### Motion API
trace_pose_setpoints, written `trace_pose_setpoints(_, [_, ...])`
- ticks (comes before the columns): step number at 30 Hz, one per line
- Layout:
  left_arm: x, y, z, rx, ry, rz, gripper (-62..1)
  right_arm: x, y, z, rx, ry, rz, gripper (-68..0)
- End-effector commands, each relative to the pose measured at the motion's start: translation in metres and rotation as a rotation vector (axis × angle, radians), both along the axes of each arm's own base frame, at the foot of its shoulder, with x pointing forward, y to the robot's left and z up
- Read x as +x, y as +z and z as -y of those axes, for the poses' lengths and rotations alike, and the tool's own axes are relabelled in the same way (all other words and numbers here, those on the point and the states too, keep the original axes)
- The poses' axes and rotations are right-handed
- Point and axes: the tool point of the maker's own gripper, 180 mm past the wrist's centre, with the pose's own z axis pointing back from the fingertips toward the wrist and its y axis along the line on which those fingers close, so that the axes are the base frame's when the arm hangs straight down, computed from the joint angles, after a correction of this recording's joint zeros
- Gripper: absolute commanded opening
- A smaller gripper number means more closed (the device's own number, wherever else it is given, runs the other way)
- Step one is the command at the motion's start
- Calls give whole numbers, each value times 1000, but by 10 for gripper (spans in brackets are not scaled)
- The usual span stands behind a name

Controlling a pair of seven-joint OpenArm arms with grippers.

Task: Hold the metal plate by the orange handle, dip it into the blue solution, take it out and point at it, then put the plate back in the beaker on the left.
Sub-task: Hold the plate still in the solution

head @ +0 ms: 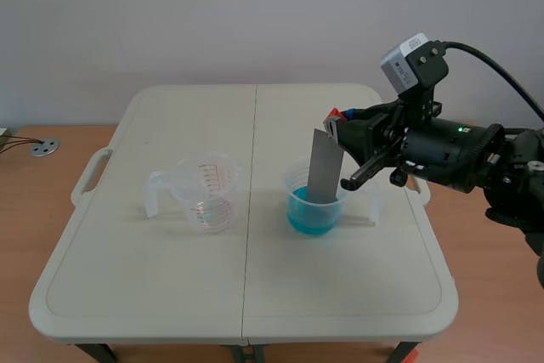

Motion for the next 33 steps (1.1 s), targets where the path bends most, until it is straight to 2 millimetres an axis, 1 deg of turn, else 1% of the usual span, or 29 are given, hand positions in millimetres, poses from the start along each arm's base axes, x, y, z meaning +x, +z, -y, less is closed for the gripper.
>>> trace_pose_setpoints(1, [2,3,3,-8,4,14,-593,1,3,0,-12,14,10,-662])
trace_pose_setpoints(27, [2,3,3,-8,4,14,-593,2,3,0,-12,14,11,-662])
trace_pose_setpoints(33, [2,3,3,-8,4,14,-593,5,8,0,-14,14,24,-662])
